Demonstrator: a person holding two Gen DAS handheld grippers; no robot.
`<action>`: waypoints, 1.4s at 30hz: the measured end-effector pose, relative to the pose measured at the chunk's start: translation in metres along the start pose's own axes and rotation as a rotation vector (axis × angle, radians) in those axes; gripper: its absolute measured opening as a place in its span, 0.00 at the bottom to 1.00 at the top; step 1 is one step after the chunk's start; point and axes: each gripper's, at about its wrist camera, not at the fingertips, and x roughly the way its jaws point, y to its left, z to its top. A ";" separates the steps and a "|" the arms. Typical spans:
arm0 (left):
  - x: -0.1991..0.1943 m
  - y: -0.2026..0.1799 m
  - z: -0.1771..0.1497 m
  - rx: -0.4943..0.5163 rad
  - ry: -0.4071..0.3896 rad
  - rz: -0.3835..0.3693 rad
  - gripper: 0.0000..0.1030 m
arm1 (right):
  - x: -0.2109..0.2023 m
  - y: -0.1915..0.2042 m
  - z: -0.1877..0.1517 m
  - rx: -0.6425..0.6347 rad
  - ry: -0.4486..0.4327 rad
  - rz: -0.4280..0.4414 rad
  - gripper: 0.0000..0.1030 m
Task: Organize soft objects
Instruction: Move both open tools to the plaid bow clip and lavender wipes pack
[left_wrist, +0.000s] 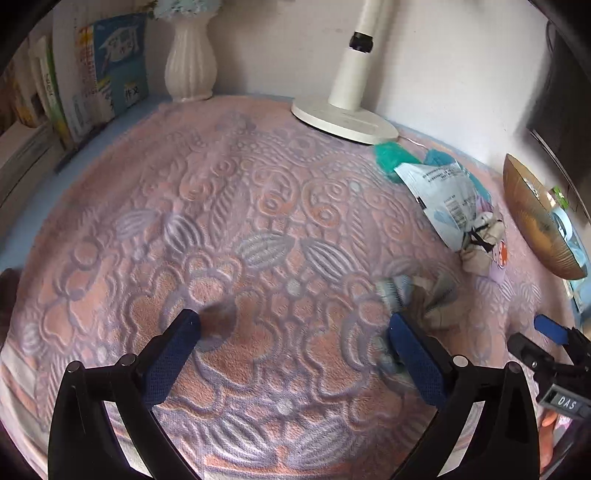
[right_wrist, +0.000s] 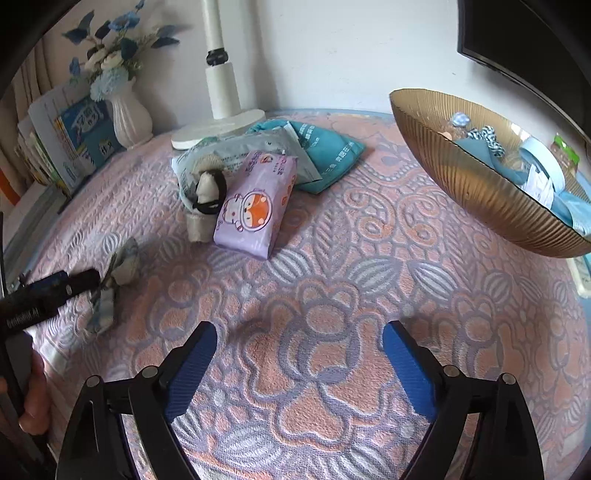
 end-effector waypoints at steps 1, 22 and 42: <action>0.000 -0.001 -0.001 0.003 0.001 0.005 0.99 | 0.002 0.001 0.001 -0.008 0.006 -0.006 0.91; -0.025 0.023 -0.009 -0.090 -0.140 -0.050 0.99 | 0.014 0.012 0.006 -0.043 0.040 -0.061 1.00; -0.006 -0.012 -0.009 0.119 0.007 -0.216 0.99 | 0.002 0.005 0.048 0.012 0.128 0.022 0.85</action>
